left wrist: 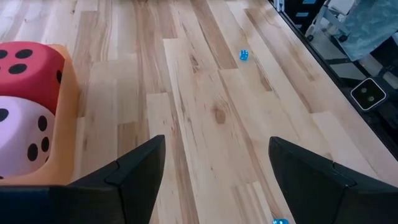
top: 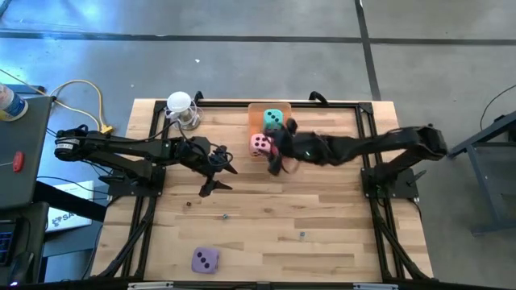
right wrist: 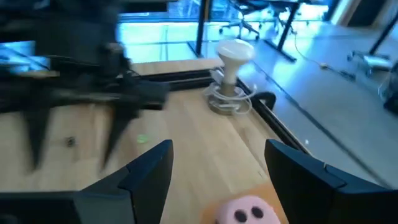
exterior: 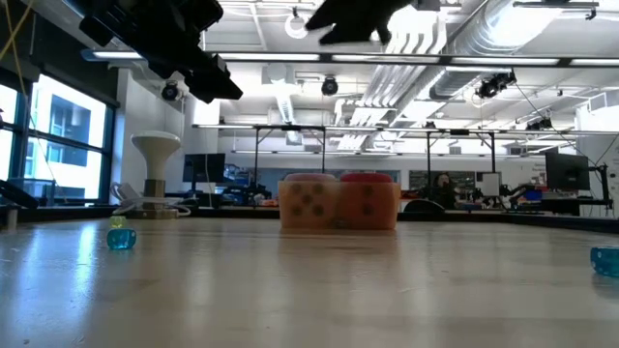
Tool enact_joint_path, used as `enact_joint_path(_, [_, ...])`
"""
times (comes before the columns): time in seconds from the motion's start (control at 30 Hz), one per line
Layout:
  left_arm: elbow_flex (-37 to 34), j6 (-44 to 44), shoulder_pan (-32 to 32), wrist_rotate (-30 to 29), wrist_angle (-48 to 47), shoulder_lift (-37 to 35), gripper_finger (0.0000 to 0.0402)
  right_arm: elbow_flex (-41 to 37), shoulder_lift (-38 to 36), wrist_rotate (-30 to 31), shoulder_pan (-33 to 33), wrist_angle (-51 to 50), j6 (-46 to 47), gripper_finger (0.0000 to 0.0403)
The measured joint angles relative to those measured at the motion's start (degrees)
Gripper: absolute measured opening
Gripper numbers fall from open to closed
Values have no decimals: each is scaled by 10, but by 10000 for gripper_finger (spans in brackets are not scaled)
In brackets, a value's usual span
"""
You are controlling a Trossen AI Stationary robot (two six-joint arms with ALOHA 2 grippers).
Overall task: Pick & Place Dice
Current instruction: Put the black die into the orange bin
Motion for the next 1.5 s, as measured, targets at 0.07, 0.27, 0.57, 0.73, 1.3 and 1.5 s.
enact_joint_path(0.07, [0, 0, 0, 0, -3, 0, 278, 1, -21, 23, 33, -30, -2, 239])
enact_joint_path(0.27, [0, -9, 0, 0, -8, 0, 278, 0, -40, 41, 134, -156, 99, 223])
enact_joint_path(0.57, [-1, -37, -41, 52, -62, 0, 278, 0, 1, 12, 230, -202, 257, 216])
enact_joint_path(0.73, [-1, -37, -133, 44, -72, 0, 278, 0, 42, 10, 254, -162, 244, 216])
enact_joint_path(1.3, [-1, -272, -383, -281, -276, 0, 278, 0, 112, 6, 230, -120, 212, 216])
enact_joint_path(1.5, [-1, -386, -413, -282, -353, 0, 278, 0, 112, 6, 227, -103, 212, 215])
